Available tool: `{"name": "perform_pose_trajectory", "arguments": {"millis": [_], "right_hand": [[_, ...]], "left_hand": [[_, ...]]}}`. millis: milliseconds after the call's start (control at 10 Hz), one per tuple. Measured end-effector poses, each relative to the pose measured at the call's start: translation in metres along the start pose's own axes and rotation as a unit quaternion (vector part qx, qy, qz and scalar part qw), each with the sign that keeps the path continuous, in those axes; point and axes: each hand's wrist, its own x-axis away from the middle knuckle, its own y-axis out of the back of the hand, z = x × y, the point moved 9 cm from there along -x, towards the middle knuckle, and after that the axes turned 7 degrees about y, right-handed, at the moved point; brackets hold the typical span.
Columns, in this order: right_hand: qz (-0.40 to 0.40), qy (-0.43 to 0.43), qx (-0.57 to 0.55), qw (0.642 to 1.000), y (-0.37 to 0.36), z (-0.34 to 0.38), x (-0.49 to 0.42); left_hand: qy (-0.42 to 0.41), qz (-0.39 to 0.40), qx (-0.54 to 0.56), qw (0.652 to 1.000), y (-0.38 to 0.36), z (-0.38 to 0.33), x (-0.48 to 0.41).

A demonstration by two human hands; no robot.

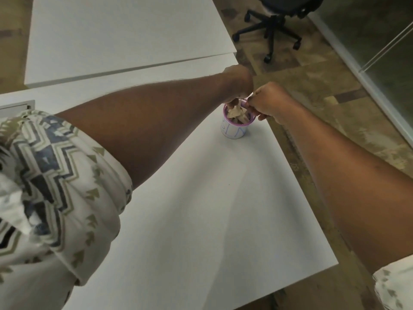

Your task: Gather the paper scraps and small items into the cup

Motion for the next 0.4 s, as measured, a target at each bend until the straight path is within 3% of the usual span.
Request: {"name": "perform_pose_trajectory", "arguments": {"millis": [200, 400], "right_hand": [[-0.003, 0.008, 0.021, 1.0, 0.005, 0.0, 0.009], [-0.054, 0.1, -0.037, 0.993, 0.011, 0.02, 0.04]], "left_hand": [[-0.056, -0.112, -0.021, 0.992, 0.018, -0.005, 0.018], [-0.029, -0.128, -0.032, 0.991, 0.026, 0.023, 0.019]]}}
